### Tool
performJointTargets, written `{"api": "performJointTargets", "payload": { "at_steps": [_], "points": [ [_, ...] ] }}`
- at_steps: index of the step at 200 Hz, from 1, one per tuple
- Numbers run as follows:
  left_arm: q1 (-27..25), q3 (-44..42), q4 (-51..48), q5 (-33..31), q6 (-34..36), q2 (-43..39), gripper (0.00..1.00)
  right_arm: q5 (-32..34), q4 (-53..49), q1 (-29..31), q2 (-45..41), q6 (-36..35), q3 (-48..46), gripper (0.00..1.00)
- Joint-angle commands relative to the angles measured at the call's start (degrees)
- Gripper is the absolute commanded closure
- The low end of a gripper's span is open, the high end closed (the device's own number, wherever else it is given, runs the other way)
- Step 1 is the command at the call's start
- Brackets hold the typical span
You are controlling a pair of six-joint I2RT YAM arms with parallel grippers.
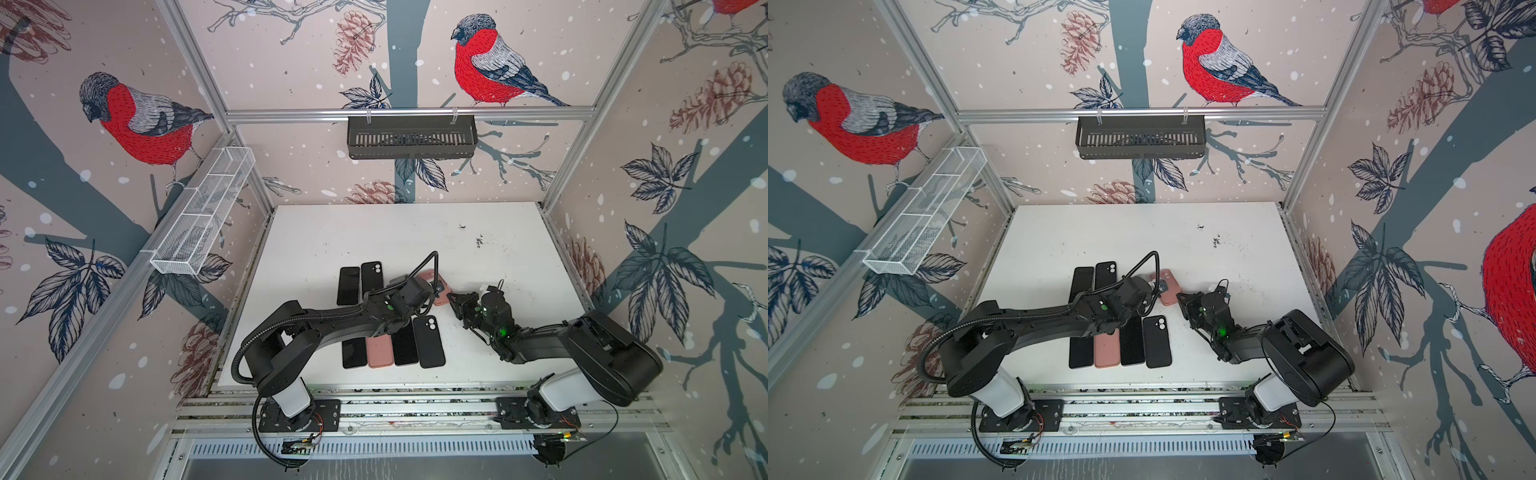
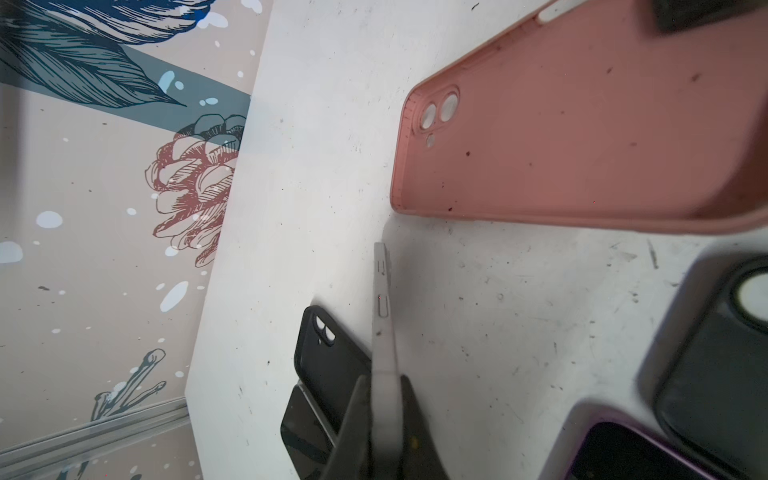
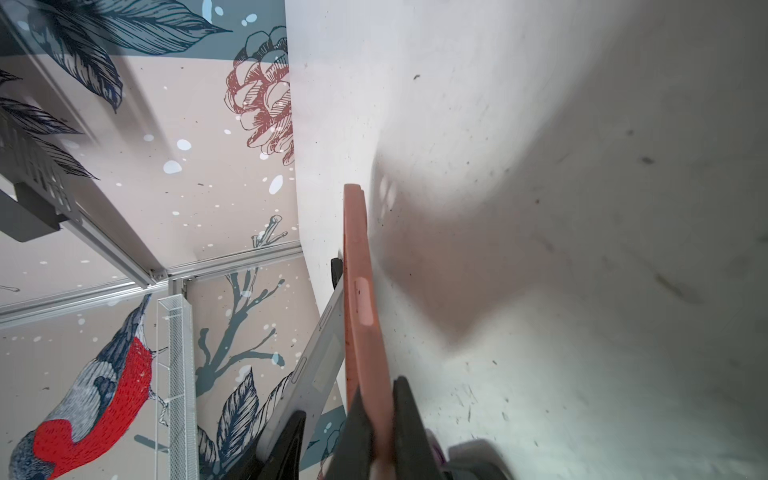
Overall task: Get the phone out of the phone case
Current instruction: 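Lower the silver phone and the pink case onto the table with both grippers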
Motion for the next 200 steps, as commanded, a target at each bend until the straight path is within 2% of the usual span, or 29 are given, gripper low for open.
{"api": "performJointTargets", "payload": {
  "at_steps": [1,21,35,62,87,115,125,129,134,157,177,184,200],
  "points": [
    [-0.08,-1.99,6.70,-0.74,4.10,1.22,0.94,3.26,3.95,0.74,3.44,3.07,1.72,1.00],
    [-0.08,-3.29,9.36,-2.14,5.50,3.07,0.86,3.56,5.30,1.40,6.60,4.21,3.04,1.00],
    [0.01,-3.15,9.58,-2.87,5.61,4.53,0.77,3.50,5.95,1.92,8.40,4.90,3.85,0.99],
    [0.10,-4.22,10.81,-3.14,5.78,5.49,0.49,3.95,7.90,2.58,11.30,6.24,4.76,0.95],
    [0.79,-4.72,11.95,-3.72,5.74,6.07,0.40,4.03,9.25,3.62,13.85,7.72,5.85,0.92],
    [1.72,-4.38,11.65,-4.42,5.28,6.67,0.31,2.38,11.52,4.08,16.19,8.42,7.18,0.69],
    [1.98,-4.30,11.68,-4.74,5.06,6.44,0.24,1.19,11.44,4.13,16.59,8.24,7.63,0.59],
    [2.09,-4.30,11.60,-4.84,5.03,6.29,0.13,0.62,11.29,4.16,16.72,8.28,7.79,0.54],
    [2.18,-4.28,11.54,-4.93,4.95,5.99,0.10,0.10,11.21,4.20,16.70,8.24,7.90,0.51],
    [2.55,-3.92,10.06,-4.85,4.30,4.87,0.08,-1.90,10.36,4.67,15.63,7.45,7.56,0.37],
    [2.56,-3.56,9.03,-5.98,3.43,3.64,0.08,-4.74,7.68,5.11,14.01,4.92,7.92,0.28],
    [2.56,-3.29,8.32,-5.90,2.83,2.94,0.08,-5.18,6.75,5.11,13.20,4.03,7.59,0.21],
    [2.55,-2.96,7.38,-6.20,1.69,0.50,0.07,-5.92,3.55,4.62,11.05,1.26,6.48,0.14]
  ]
}}
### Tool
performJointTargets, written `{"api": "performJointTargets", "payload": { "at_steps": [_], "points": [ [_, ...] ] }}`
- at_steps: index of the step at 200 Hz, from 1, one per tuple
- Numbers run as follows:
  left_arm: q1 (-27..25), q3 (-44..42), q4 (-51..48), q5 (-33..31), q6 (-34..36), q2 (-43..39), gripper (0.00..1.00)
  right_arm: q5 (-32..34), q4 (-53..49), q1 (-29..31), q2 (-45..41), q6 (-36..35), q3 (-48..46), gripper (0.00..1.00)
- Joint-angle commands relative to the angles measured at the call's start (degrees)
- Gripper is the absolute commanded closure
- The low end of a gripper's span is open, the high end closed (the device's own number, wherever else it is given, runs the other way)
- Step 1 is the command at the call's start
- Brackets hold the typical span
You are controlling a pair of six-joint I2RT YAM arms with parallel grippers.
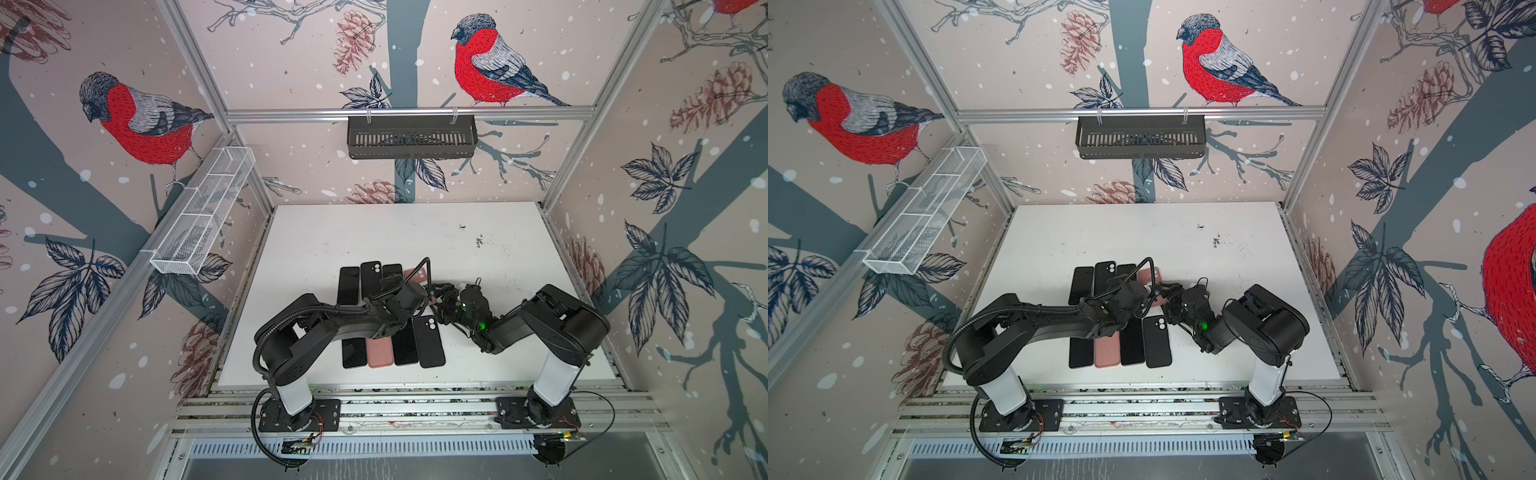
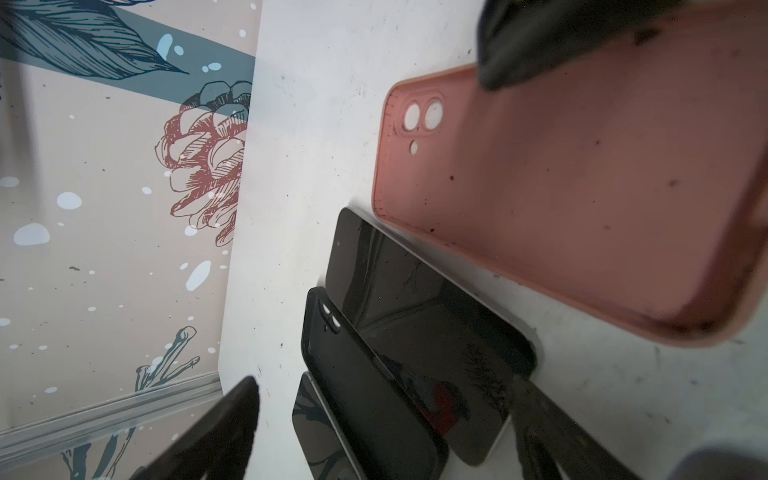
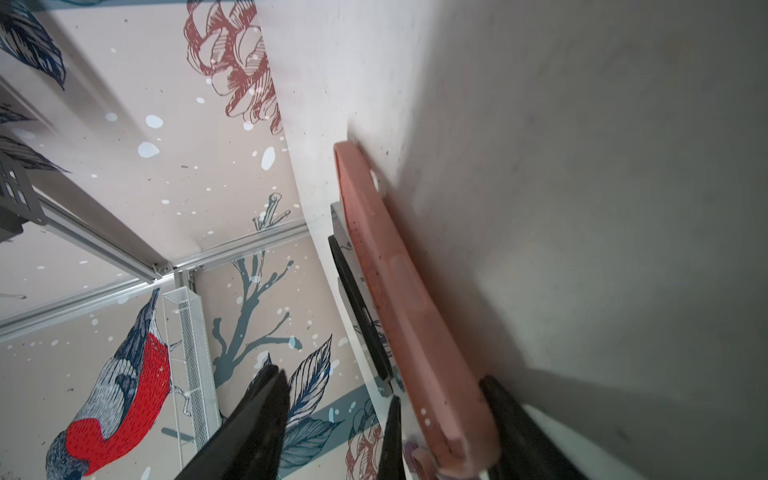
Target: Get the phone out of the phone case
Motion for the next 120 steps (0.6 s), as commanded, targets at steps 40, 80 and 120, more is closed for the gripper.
{"api": "performJointTargets", "payload": {
  "at_steps": [40,80,120],
  "points": [
    [2.93,3.05,-5.75,2.01,-11.07,-11.60,0.02,-5.53,-14.13,-3.56,-7.69,-14.05,-1.50,0.02],
    [5.85,6.20,-14.92,5.72,-27.32,-19.81,0.02,-7.25,-31.49,-6.70,-12.09,-30.59,4.64,0.01],
    [9.43,6.16,-23.69,12.94,-43.63,-25.54,0.02,-1.39,-51.11,-6.24,-11.66,-51.44,15.49,0.04]
  ]
}}
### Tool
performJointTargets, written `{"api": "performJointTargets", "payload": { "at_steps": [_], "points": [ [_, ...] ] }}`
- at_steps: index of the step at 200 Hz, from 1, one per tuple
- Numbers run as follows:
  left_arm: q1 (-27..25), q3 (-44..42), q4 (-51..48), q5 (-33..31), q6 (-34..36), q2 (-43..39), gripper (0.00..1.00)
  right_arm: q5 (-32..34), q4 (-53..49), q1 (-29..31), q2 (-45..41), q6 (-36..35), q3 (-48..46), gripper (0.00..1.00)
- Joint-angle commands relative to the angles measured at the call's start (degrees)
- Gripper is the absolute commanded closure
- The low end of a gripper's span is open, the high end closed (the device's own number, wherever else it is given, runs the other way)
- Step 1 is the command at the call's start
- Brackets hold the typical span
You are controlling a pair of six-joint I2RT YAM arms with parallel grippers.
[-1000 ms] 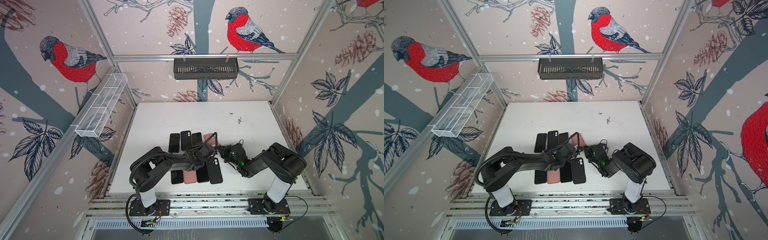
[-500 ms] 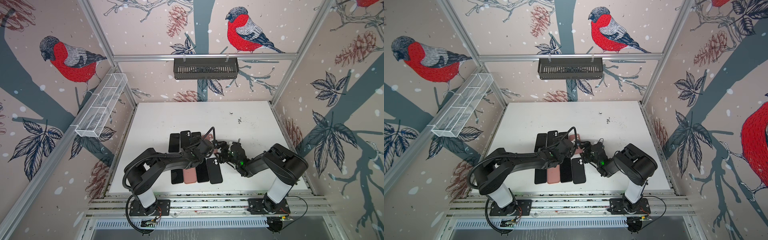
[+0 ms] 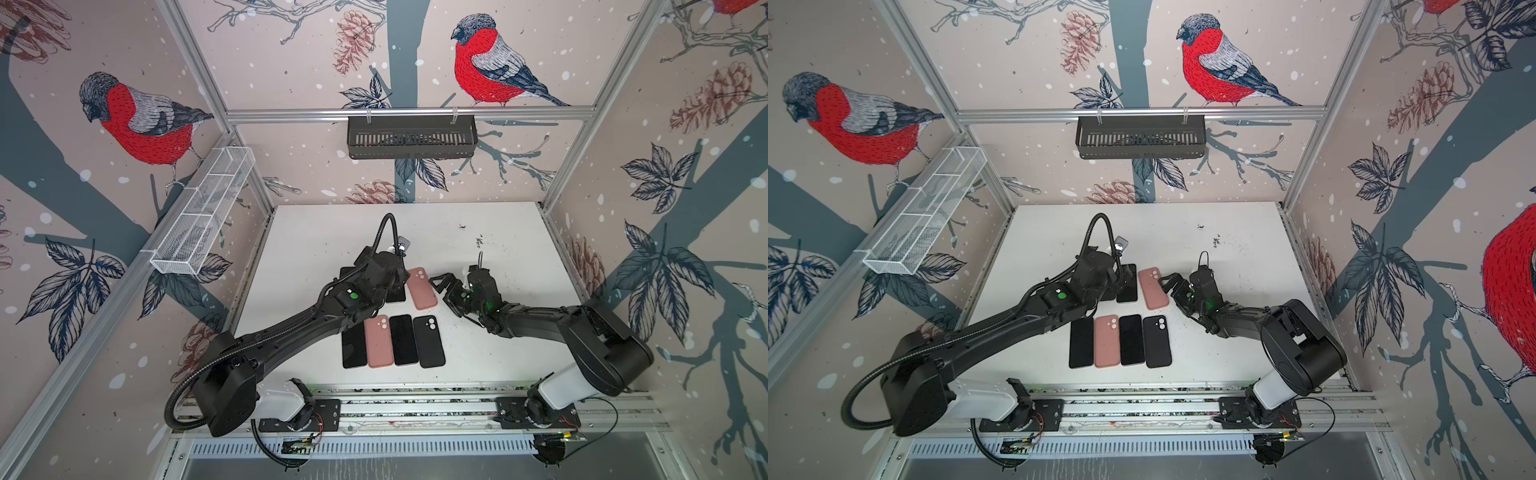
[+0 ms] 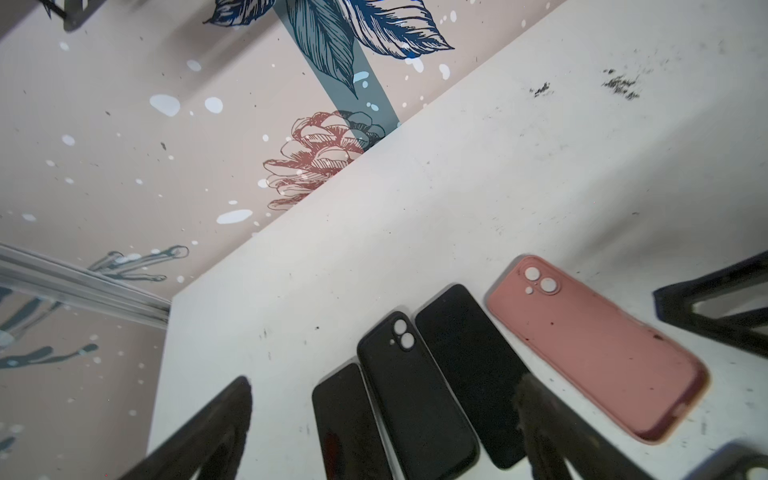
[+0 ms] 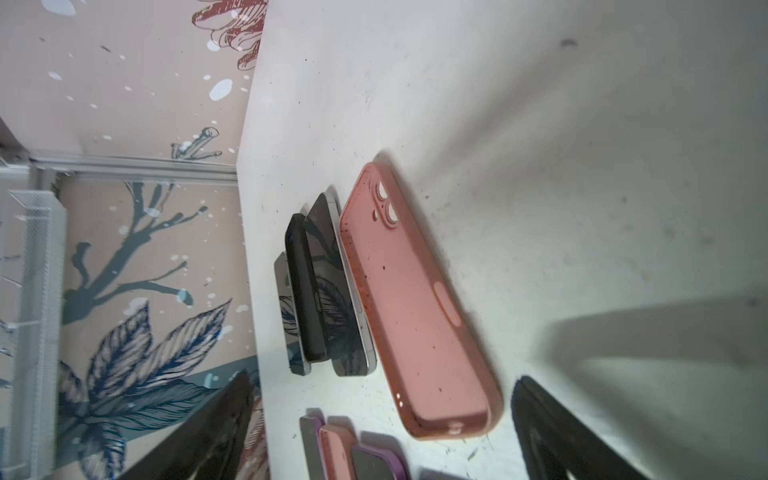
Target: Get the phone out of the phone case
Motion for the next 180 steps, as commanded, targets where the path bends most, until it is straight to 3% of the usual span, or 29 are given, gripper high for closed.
{"api": "performJointTargets", "payload": {
  "at_steps": [1,26,73,180],
  "points": [
    [2.39,0.01,-7.71,5.92,-14.09,-2.47,0.02,4.97,-16.75,0.84,0.91,-17.59,5.65,0.04],
    [5.82,-2.42,-9.93,9.66,-20.88,-5.82,0.02,7.90,-23.48,1.15,5.35,-26.93,11.48,0.15],
    [9.98,-7.05,-10.35,10.58,-24.71,-12.43,0.02,10.67,-29.44,1.98,12.89,-34.48,20.36,0.32],
    [12.22,-11.15,-12.77,9.44,-25.18,-18.71,0.02,16.13,-34.52,4.23,21.57,-35.26,29.62,0.83]
  ]
}}
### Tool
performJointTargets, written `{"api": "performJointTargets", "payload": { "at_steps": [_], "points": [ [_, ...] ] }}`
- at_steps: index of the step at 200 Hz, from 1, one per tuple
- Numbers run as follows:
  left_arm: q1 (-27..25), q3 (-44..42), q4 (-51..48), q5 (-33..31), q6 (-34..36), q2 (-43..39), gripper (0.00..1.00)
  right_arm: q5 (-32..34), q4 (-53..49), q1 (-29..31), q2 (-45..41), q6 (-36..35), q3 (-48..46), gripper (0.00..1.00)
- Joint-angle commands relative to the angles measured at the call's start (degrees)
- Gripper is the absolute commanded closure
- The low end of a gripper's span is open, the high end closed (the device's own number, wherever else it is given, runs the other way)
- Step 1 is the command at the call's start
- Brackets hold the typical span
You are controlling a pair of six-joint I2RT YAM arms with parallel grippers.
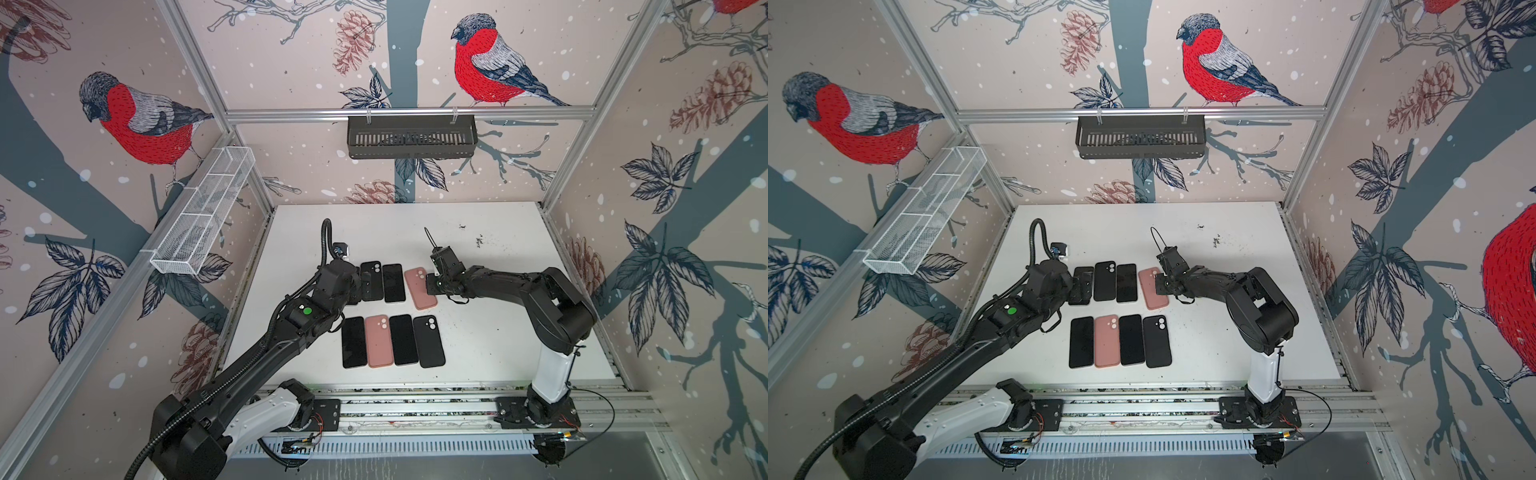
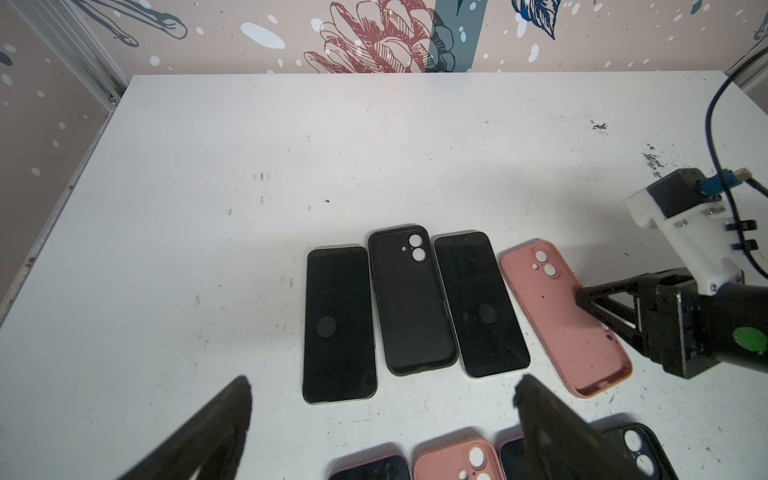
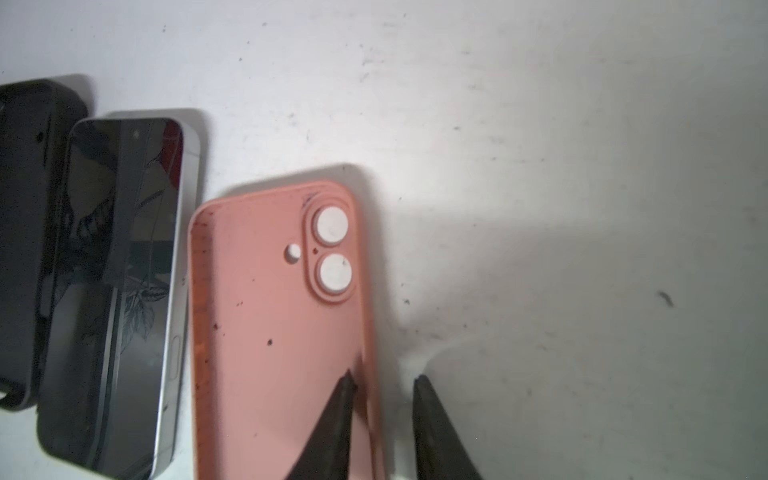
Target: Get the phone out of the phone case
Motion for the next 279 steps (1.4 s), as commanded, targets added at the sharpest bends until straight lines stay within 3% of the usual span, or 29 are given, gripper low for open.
{"api": "performJointTargets", "payload": {
  "at_steps": [1,56,211,237,256,279],
  "points": [
    [0.26,-1.02,-0.49,-0.20,-0.98,-1.04,0.02,2.19,-3.40,0.19,1.58,0.94,1.10,0.83],
    [1.31,-3.02,-0.62,0.31,-2.69,-2.56,0.02,2.80,-3.54,0.29,4.44,3.40,4.20,0.89],
    [2.87,-8.74,1.08,3.58,-10.78,-5.45,0.03,2.18,-3.41,3.93,7.73,8.98,7.92,0.91],
    [2.89,-8.78,1.12,4.07,-11.13,-5.77,0.02,2.73,-3.54,3.72,7.72,9.58,7.87,0.82],
    [2.90,-9.00,1.23,4.21,-11.23,-5.97,0.02,3.13,-3.38,3.54,7.14,9.68,7.78,0.64],
    [2.89,-9.31,1.72,4.28,-11.68,-6.20,0.02,3.51,-3.50,3.28,6.01,9.55,7.79,0.50]
  ]
}}
